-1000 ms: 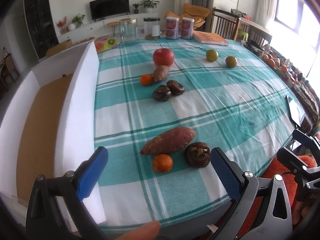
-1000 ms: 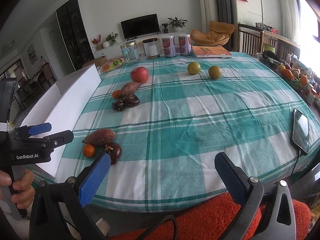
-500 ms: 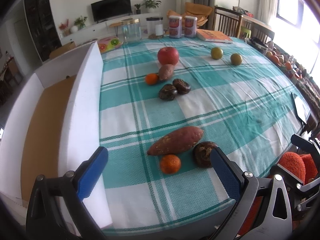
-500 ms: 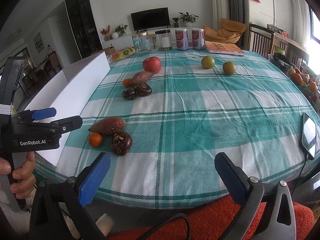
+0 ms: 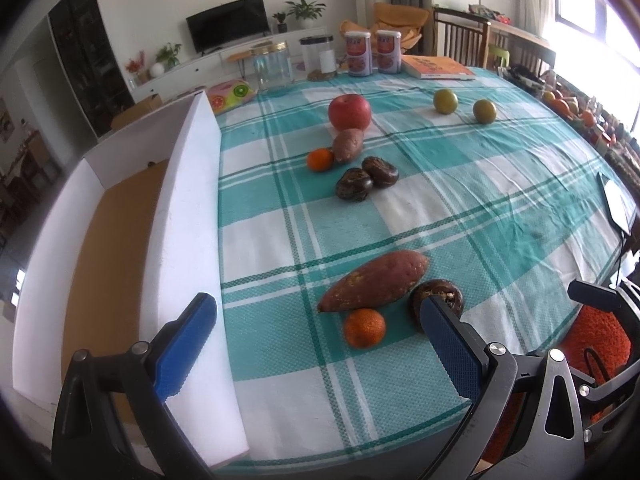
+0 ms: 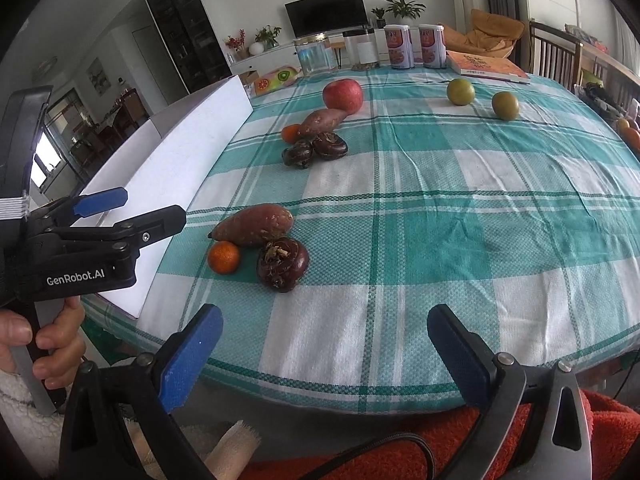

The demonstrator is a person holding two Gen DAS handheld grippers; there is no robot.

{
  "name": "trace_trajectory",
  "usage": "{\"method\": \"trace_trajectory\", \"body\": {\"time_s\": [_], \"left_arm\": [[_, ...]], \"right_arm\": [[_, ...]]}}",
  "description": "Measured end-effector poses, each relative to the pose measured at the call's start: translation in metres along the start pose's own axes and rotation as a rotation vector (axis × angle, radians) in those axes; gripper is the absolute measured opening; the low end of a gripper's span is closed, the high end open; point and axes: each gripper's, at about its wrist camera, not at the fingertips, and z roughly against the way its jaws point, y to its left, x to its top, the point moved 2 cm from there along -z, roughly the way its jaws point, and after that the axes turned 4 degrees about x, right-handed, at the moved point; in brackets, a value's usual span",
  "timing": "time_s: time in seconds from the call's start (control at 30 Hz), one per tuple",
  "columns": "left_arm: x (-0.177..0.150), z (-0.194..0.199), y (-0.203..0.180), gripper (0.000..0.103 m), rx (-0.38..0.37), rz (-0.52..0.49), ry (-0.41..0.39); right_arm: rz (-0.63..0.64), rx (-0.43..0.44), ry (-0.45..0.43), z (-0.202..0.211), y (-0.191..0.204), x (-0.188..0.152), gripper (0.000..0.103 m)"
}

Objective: Organize fruits
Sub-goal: 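Close the right tool on the dark brown round fruit and lift it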

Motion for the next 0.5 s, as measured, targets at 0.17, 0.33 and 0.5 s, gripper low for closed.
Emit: {"method": "trace_trajectory", "body": {"time_s": [0.17, 0.33, 0.5], "left_arm": [[-0.001, -0.002, 0.000, 0.102, 0.008, -0.005, 0.006], [-0.002, -0.004, 0.002, 0.102, 0.017, -0.011, 0.015], [0.010, 0.001, 0.026, 0.102, -0.097, 0.072, 0.044]], "right_arm": [[0.007, -0.008, 0.003, -0.001, 0.000, -0.001, 0.093], [0.040, -0.027, 0.013, -0.005, 0.006, -0.001, 0.093], [0.065, -0.013, 0.083, -0.022, 0.007, 0.010, 0.092]]}}
